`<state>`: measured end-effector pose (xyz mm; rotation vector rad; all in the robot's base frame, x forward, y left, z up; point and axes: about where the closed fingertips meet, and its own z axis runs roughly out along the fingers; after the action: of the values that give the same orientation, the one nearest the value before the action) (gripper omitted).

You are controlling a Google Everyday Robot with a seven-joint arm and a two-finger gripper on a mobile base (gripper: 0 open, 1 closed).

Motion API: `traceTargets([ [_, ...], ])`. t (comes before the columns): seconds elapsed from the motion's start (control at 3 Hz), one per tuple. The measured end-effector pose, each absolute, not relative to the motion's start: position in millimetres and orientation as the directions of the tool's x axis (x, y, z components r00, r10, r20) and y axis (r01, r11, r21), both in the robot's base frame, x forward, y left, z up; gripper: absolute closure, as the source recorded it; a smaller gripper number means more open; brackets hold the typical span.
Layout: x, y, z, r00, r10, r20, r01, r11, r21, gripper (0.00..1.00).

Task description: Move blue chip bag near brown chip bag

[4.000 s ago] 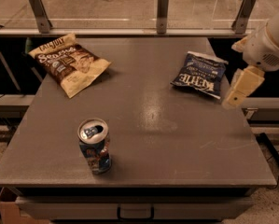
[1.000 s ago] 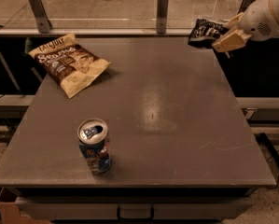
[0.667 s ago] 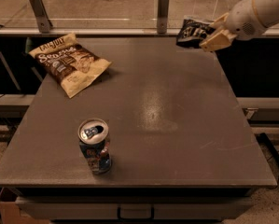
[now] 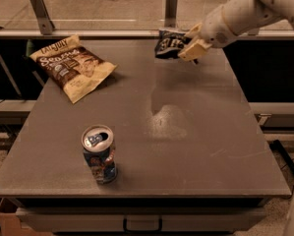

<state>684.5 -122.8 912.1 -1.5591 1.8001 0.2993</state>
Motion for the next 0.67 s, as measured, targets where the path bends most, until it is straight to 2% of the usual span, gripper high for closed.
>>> traceTargets([
  [0.67, 683.4, -73.7, 867.0, 0.028, -0.776, -0.630, -0.961, 0.153, -0.231, 1.00],
])
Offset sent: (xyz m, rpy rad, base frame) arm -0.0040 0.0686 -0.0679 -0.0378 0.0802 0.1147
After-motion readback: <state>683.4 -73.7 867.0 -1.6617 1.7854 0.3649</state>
